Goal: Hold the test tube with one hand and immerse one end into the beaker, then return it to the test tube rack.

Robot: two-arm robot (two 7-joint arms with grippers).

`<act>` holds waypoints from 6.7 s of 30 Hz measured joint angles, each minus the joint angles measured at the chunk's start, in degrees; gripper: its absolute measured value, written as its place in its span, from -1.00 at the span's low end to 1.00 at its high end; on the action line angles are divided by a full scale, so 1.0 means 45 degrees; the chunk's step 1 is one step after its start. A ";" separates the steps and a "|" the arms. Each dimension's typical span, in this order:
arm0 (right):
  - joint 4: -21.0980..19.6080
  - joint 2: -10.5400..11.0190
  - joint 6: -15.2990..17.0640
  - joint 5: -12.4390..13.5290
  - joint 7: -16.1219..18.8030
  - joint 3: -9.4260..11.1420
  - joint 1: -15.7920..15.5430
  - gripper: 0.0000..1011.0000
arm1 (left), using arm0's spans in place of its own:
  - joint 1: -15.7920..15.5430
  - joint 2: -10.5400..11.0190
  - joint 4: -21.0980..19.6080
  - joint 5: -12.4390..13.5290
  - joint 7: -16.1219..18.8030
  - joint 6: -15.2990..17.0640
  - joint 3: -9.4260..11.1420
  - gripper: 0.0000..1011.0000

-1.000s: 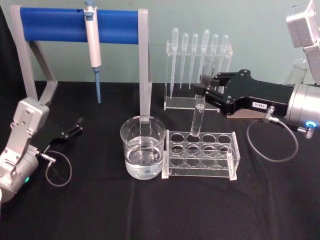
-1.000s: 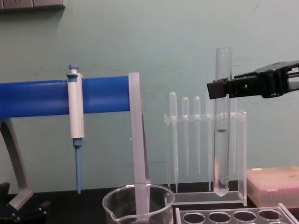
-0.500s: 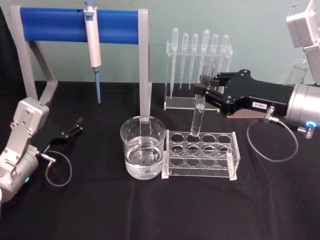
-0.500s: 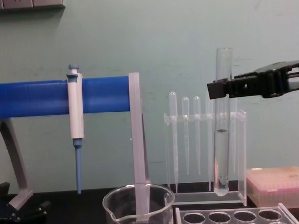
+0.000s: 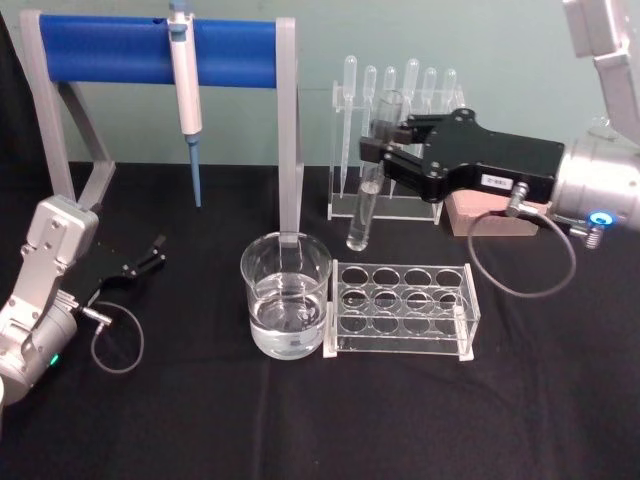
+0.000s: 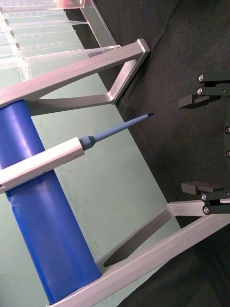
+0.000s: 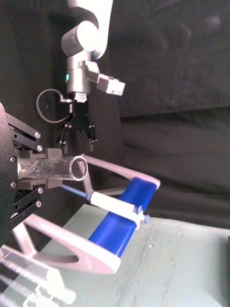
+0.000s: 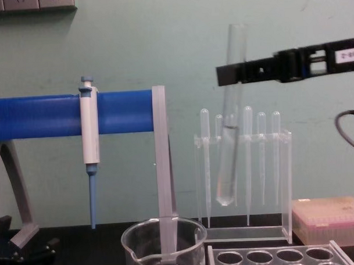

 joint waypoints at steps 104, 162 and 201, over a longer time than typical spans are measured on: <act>0.4181 -0.3298 -0.2214 -0.3314 0.0441 -0.2123 -0.0053 -0.53 | 0.0001 0.0000 0.0000 0.0000 0.0000 0.0000 0.0000 0.98; 0.4182 -0.3288 -0.2222 -0.3314 0.0455 -0.2132 -0.0040 -0.53 | 0.0001 0.0000 0.0000 0.0000 0.0000 0.0000 0.0000 0.98; 0.4182 -0.3288 -0.2221 -0.3314 0.0455 -0.2132 -0.0040 -0.53 | 0.0001 0.0000 0.0000 0.0000 0.0000 0.0000 0.0000 0.98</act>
